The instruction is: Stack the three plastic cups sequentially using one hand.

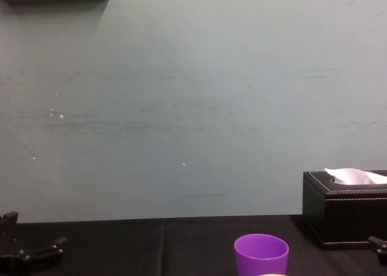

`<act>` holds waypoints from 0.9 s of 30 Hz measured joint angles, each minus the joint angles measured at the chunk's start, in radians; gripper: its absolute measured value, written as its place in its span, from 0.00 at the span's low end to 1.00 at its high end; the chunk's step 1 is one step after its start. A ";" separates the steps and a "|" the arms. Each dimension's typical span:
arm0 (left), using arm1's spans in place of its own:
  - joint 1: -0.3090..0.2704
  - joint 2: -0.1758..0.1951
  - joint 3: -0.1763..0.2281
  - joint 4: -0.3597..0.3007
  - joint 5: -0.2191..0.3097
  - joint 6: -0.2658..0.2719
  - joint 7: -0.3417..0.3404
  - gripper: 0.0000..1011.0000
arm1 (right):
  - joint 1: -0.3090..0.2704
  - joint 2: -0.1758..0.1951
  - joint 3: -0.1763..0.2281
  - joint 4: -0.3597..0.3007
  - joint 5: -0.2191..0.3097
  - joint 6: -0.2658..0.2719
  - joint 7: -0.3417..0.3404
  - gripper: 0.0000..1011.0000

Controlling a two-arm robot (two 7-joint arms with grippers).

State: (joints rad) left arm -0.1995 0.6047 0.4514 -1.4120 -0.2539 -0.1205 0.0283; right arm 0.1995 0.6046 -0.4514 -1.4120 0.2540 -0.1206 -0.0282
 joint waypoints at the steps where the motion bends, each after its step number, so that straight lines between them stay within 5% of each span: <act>1: 0.000 0.000 0.000 0.000 0.000 0.000 0.000 1.00 | 0.000 0.000 0.000 0.000 0.000 0.000 0.000 0.99; 27: 0.000 0.000 0.000 0.000 0.000 0.000 0.000 1.00 | 0.000 0.000 0.000 0.000 0.000 0.000 0.000 0.99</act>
State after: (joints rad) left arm -0.1995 0.6047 0.4514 -1.4120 -0.2538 -0.1205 0.0283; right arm 0.1995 0.6047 -0.4514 -1.4120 0.2539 -0.1206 -0.0283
